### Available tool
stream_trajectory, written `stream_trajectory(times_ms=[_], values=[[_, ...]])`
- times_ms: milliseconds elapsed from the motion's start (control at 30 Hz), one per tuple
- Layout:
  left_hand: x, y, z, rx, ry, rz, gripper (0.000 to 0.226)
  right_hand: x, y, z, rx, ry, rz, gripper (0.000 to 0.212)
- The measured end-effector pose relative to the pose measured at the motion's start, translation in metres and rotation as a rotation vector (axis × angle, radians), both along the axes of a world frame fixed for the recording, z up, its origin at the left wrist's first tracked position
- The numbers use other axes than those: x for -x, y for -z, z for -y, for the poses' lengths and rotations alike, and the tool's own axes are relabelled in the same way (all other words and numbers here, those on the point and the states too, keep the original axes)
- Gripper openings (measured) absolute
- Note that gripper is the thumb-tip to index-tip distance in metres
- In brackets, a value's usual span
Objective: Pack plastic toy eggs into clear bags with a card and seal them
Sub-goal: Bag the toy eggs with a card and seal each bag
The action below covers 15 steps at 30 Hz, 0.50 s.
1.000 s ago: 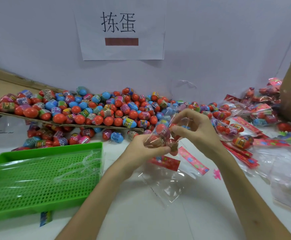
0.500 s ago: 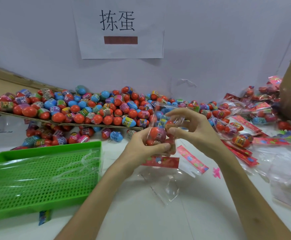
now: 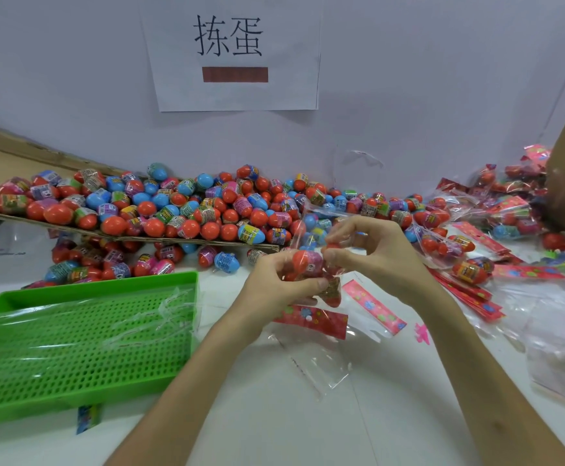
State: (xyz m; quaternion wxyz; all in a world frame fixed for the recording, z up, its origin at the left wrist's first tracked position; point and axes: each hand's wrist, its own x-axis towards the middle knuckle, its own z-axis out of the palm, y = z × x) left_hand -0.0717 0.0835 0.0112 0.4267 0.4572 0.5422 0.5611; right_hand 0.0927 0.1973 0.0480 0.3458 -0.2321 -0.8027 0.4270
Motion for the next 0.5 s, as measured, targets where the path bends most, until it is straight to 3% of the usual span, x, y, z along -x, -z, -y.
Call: stream_trajectory(times_ms=[167, 267, 400, 500], values=[[-0.0025, -0.0002, 0.0004, 0.001, -0.022, 0.015, 0.021, -0.0007, -0.0004, 0.0, -0.042, -0.019, 0.003, 0.018], [-0.0006, 0.0011, -0.0011, -0.016, -0.079, -0.021, 0.008, 0.0002, 0.0028, -0.0019, -0.082, -0.043, 0.03, 0.01], [-0.0041, 0.0026, -0.0014, -0.063, -0.1, -0.006, 0.007, 0.0002, 0.0037, -0.0032, -0.122, -0.005, 0.063, 0.006], [-0.0049, 0.0022, -0.0021, -0.112, -0.181, 0.021, 0.005, 0.0028, 0.0022, 0.0006, -0.097, 0.038, -0.002, 0.035]])
